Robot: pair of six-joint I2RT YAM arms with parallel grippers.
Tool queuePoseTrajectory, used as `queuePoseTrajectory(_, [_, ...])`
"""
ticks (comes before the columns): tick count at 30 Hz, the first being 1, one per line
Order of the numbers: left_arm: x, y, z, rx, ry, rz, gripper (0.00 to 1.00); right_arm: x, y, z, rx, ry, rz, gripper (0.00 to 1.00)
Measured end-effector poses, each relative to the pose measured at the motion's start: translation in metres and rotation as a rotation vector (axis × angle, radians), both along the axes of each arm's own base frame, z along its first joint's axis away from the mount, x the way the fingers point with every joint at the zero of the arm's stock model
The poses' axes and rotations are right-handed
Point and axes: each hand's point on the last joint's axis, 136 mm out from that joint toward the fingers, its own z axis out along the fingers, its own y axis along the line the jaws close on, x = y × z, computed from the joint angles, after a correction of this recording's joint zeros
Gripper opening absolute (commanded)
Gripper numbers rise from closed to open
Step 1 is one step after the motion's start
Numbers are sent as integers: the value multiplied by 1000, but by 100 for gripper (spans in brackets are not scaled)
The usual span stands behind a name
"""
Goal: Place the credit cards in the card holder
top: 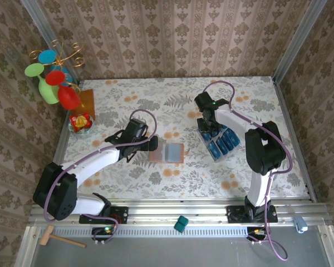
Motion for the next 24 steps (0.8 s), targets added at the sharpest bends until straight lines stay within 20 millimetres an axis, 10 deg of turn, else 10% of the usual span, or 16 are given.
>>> queuePoseTrajectory(24, [0, -1, -3, -10, 7, -5, 100, 4, 6, -9, -3, 16, 9, 17])
